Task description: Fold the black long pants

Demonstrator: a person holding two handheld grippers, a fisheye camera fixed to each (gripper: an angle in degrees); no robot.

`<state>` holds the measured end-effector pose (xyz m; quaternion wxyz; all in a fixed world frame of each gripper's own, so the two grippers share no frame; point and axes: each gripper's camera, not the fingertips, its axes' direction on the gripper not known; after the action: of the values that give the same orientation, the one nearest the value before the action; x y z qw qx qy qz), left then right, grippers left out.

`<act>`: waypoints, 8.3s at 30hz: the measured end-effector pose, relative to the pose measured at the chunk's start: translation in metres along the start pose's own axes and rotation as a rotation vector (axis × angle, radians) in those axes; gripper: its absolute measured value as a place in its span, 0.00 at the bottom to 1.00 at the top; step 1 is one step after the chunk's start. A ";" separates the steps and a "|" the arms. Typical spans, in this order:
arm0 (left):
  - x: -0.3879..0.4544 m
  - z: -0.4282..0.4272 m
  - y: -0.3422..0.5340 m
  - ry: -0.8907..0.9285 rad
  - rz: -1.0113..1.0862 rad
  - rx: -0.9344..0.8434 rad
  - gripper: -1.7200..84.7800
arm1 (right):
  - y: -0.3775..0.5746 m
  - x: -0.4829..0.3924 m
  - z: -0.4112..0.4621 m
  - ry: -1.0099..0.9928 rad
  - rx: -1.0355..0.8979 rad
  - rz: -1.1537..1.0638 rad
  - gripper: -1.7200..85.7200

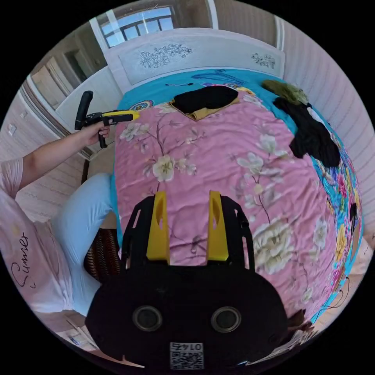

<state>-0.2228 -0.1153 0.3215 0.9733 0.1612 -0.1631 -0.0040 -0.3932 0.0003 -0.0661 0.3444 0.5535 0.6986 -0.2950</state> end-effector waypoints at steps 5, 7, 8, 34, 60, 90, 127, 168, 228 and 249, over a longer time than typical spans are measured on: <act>-0.065 0.019 -0.033 -0.009 -0.018 0.033 0.08 | -0.149 -0.026 0.076 -0.032 0.031 -0.125 0.16; -0.081 0.031 -0.049 -0.004 -0.018 0.035 0.09 | -0.191 -0.028 0.097 -0.021 0.029 -0.124 0.16; -0.088 0.039 -0.061 0.003 -0.004 0.029 0.10 | -0.215 -0.026 0.111 -0.020 0.029 -0.113 0.16; -0.095 -0.003 -0.120 -0.026 0.203 -0.166 0.01 | -0.226 0.034 0.083 -0.064 0.321 0.065 0.02; 0.010 -0.072 0.075 0.492 0.200 -0.362 0.06 | 0.365 -0.041 0.051 0.115 0.188 0.787 0.05; 0.165 0.003 0.106 0.531 0.374 -0.506 0.01 | 0.569 -0.062 0.041 0.149 0.256 1.025 0.02; 0.141 -0.032 0.166 0.481 0.259 -0.420 0.08 | 0.480 -0.116 0.066 0.039 0.217 0.726 0.14; 0.256 -0.043 0.154 0.436 0.321 -0.422 0.04 | 0.337 -0.215 0.113 0.301 -0.076 0.408 0.04; 0.211 -0.652 -0.076 0.976 0.649 0.940 0.01 | 0.198 -0.232 -0.572 0.570 0.836 0.117 0.02; -0.148 -0.396 0.098 0.270 0.042 0.343 0.01 | -0.069 -0.101 -0.097 -0.054 0.188 0.005 0.02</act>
<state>-0.2415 0.1105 -0.0485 0.9445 0.3203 -0.0327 0.0657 -0.4607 0.0050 0.0749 0.3103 0.5770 0.6568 -0.3733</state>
